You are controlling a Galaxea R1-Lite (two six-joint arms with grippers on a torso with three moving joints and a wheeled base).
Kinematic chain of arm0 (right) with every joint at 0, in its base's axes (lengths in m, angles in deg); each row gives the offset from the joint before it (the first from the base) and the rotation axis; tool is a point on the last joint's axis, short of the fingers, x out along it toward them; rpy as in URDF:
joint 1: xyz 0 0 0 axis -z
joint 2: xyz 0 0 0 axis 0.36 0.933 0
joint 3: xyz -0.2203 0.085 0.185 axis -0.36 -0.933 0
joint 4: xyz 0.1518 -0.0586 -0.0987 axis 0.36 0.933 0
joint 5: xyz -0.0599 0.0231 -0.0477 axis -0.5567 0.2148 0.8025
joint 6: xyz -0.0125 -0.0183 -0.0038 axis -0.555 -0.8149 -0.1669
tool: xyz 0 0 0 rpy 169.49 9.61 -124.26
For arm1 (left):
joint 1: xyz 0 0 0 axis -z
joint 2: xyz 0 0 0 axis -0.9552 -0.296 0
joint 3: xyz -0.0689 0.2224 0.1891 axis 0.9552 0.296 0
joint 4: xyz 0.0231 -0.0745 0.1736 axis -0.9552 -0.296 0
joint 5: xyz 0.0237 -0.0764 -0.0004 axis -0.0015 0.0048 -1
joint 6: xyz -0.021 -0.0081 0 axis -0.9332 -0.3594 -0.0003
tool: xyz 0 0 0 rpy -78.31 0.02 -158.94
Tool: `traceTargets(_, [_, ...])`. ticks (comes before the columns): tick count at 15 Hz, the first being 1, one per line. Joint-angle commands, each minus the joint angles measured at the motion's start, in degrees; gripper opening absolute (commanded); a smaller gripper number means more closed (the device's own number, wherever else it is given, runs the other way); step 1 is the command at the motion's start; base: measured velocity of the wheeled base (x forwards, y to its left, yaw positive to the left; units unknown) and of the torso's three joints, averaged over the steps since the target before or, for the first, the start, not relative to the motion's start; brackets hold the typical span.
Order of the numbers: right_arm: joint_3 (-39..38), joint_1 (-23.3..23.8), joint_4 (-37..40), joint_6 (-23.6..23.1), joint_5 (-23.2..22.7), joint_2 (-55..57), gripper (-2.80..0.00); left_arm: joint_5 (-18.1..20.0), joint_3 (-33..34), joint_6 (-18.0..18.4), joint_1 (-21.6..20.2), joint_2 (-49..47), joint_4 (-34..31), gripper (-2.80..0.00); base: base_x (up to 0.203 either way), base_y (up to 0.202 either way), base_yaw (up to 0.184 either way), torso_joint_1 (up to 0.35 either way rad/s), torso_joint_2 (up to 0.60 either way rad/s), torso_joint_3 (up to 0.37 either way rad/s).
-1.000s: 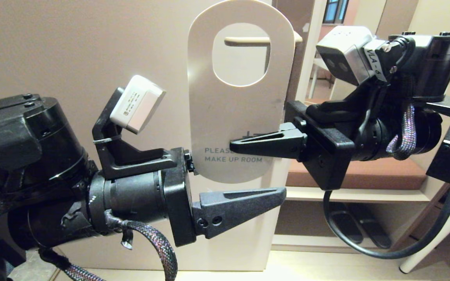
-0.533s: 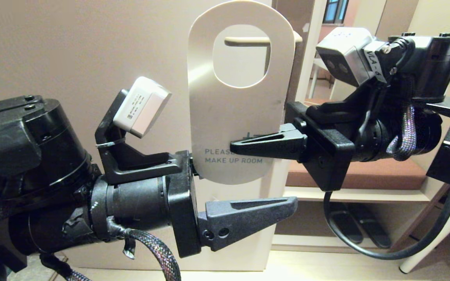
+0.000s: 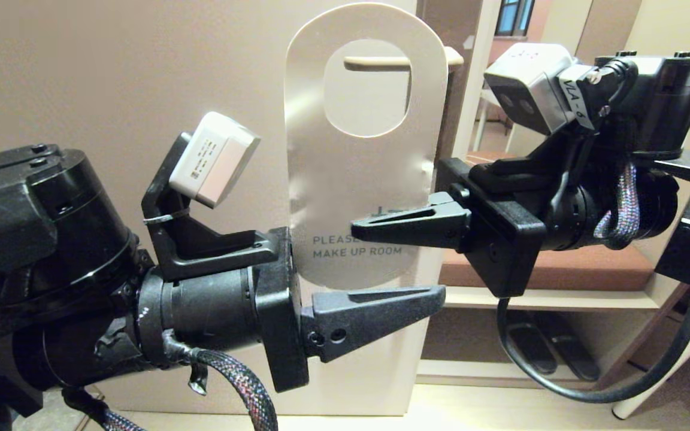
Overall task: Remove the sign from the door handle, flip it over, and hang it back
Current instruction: Hand it to the other hand
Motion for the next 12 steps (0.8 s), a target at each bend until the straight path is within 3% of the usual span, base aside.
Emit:
traceTargets(1, [-0.05, -0.07, -0.16, -0.03, -0.28, -0.02, -2.80, 0.19, 0.00, -0.20, 0.04, 0.18, 0.27, -2.80, 0.000, 0.000, 0.000, 0.000, 0.00, 0.000])
traceTargets(12, [-0.43, -0.07, -0.16, -0.11, -0.20, -0.29, -2.80, 0.19, 0.35, -0.73, 1.10, 0.67, 0.27, -2.80, 0.000, 0.000, 0.000, 0.000, 0.00, 0.000])
